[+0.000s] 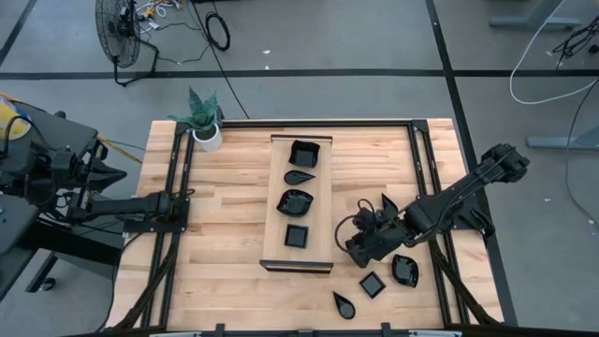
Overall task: Pick & Place Mini shaped plates
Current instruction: Stack the distorted square plate on top of the distorted square plate on the shelf
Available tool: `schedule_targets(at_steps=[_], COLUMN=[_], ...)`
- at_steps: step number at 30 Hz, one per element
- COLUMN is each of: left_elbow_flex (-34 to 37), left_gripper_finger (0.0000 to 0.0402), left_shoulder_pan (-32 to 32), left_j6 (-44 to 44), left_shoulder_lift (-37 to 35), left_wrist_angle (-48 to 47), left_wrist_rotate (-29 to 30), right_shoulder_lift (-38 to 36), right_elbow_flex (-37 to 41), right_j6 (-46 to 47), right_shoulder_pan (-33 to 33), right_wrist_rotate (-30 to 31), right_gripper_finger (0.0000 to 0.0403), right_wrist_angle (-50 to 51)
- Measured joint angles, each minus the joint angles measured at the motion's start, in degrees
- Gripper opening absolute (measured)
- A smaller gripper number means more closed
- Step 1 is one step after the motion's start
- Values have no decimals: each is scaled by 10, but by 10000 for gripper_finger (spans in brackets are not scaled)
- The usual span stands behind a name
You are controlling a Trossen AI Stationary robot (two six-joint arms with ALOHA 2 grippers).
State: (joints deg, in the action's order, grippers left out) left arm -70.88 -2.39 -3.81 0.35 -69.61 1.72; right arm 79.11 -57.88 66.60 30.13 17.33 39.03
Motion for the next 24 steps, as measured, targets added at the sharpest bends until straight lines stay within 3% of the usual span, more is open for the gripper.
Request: schedule_targets(at_steps=[8, 16, 24], left_elbow_flex=[0, 0, 0], left_gripper_finger=[14, 14, 14], left_shoulder_pan=[0, 0, 0], left_j6=[0, 0, 0], left_shoulder_lift=[0, 0, 0], left_wrist_angle=[0, 0, 0], left_wrist_rotate=[0, 0, 0], right_shoulder_lift=[-19, -20, -20], right_elbow_flex=[80, 105, 141], right_j6=[80, 80, 77], right_shoulder_pan=[-53, -75, -73], right_wrist_rotate=[-153, -156, -143], right_gripper_finger=[93, 93, 93], right_wrist_angle=[20, 86, 69])
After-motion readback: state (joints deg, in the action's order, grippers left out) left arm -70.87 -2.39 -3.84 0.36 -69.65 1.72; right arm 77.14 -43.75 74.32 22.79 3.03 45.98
